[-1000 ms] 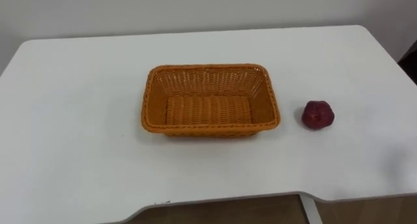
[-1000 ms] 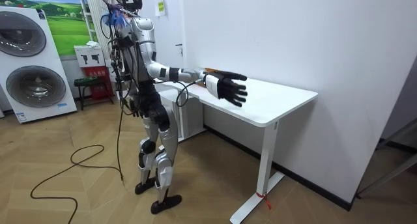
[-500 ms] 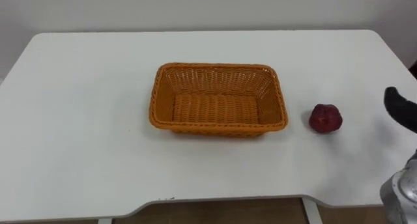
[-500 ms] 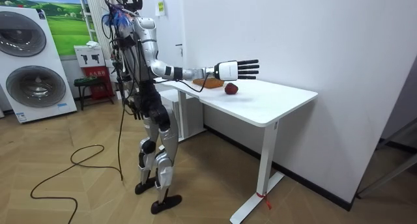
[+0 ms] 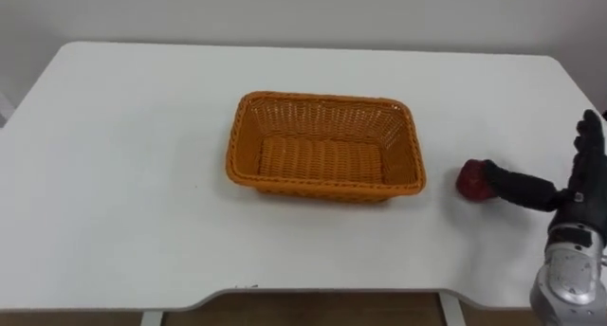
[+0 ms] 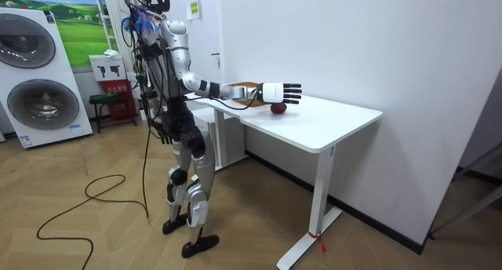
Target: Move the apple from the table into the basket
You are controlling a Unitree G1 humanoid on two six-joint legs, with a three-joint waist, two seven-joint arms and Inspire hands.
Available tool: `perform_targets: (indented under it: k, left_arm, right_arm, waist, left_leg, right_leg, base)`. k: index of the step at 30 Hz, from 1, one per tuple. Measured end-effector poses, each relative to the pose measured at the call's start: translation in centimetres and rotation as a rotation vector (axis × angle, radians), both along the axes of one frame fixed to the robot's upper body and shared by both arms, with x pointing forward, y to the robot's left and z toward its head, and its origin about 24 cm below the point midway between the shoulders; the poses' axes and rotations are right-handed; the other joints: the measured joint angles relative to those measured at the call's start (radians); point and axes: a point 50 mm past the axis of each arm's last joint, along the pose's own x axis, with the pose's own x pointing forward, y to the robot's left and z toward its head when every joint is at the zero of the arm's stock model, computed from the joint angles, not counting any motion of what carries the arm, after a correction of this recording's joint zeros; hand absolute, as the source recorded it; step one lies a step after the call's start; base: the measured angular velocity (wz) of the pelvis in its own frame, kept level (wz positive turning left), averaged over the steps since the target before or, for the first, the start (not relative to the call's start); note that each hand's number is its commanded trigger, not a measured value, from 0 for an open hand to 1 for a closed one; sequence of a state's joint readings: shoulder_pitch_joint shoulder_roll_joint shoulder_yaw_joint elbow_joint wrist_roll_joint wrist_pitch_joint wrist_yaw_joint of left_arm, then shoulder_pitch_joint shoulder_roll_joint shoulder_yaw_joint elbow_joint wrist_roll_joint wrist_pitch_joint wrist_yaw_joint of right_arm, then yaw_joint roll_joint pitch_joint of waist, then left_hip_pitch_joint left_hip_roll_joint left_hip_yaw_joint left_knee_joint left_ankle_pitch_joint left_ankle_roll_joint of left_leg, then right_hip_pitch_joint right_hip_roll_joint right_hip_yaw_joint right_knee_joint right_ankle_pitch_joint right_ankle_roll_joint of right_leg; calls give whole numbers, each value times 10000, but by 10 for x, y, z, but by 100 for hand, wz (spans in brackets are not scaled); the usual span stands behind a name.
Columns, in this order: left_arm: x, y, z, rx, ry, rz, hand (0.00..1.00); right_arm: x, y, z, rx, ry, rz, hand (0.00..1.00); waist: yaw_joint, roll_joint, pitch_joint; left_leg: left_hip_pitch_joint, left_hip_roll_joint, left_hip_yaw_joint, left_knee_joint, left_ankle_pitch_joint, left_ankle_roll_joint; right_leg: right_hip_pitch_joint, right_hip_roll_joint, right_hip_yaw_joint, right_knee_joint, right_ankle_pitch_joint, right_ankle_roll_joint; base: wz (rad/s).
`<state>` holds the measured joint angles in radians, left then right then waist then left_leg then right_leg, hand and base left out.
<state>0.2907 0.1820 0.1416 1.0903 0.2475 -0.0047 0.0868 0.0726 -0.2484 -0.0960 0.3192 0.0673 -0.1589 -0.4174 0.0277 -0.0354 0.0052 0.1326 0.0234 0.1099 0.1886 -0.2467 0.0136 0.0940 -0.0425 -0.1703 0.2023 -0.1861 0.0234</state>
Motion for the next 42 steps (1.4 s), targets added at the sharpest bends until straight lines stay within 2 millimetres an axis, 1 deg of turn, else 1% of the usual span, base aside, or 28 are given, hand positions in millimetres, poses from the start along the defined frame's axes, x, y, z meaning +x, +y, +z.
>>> perform_targets:
  k: [8,13,22,32,34,36,38,40,42]
  left_arm:
    - [0,1,0,18,3,-23,0]
    - [0,1,0,31,28,-89,0]
    - [0,0,0,7,39,-110,0]
    - [1,-1,0,-248,104,-335,0]
    - [2,-1,0,-244,96,-341,0]
    - [4,-1,0,-238,41,-356,0]
    - [5,-1,0,-216,0,-373,0]
    - [6,0,0,-204,-16,-379,0]
    - [6,0,0,-233,-5,-393,0]
  right_arm:
    - [1,-7,5,-322,-9,57,0]
    - [2,-10,8,-475,-49,167,0]
    - [4,-12,12,-565,-115,378,0]
    - [14,-11,21,-644,-288,1071,0]
    - [14,-10,21,-614,-249,1225,0]
    - [15,-9,20,-569,-178,1420,0]
    - [15,-9,19,-510,-84,1560,0]
    - [16,-9,14,-385,126,1690,0]
    - [16,-11,4,-188,702,1802,0]
  waist:
    - [33,-64,-12]
    - [49,-64,-19]
    - [48,-91,-13]
    - [131,-220,-5]
    - [185,-201,6]
    - [273,-153,46]
    - [323,-124,55]
    - [328,-106,58]
    - [361,-109,56]
  left_leg:
    - [-21,0,-41,-1,0,0]
    - [-16,3,-64,3,0,0]
    - [-14,-3,-152,56,0,0]
    - [-9,-15,-240,93,0,0]
    - [39,-15,-269,88,0,0]
    - [108,-14,-285,67,0,0]
    - [119,-16,-300,37,0,0]
    - [121,-10,-306,28,0,0]
    - [116,-25,-312,32,0,0]
  right_leg:
    - [1,-2,-54,-4,0,0]
    - [27,-2,-98,-6,0,0]
    - [98,-21,-204,-5,0,0]
    - [142,-38,-239,-4,0,0]
    - [191,-33,-241,-14,0,0]
    - [253,-31,-252,-28,-1,0]
    - [264,-35,-273,-29,-1,1]
    - [264,-38,-276,-28,-1,2]
    - [270,-51,-302,-29,-2,3]
  base:
    - [1]
    - [2]
    - [2]
    - [1]
    - [0]
    - [0]
    - [0]
    - [0]
    - [0]
